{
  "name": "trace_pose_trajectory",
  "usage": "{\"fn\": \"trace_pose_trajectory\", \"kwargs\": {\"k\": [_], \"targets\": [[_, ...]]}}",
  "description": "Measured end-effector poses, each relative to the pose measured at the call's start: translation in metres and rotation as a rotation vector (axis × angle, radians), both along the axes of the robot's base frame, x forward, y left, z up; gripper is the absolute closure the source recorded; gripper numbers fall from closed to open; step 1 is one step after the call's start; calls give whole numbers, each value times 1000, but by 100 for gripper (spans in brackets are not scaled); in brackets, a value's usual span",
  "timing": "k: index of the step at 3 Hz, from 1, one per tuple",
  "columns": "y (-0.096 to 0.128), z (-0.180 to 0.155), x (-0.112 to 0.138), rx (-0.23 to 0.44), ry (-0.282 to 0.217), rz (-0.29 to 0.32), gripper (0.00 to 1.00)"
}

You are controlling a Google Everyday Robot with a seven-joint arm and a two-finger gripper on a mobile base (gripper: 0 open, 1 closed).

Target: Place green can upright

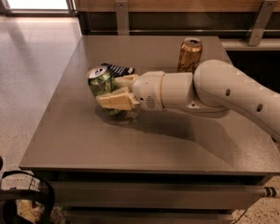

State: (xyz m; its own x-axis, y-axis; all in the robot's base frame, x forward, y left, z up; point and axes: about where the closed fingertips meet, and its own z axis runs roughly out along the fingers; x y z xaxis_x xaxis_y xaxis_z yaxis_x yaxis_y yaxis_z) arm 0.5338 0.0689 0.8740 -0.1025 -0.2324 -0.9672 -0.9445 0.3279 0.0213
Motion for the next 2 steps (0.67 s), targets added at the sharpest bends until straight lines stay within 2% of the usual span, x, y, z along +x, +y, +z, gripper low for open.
{"fn": "trace_pose_trajectory", "kwargs": {"k": [2], "targets": [[-25,-24,3,8,62,-66,100]]}}
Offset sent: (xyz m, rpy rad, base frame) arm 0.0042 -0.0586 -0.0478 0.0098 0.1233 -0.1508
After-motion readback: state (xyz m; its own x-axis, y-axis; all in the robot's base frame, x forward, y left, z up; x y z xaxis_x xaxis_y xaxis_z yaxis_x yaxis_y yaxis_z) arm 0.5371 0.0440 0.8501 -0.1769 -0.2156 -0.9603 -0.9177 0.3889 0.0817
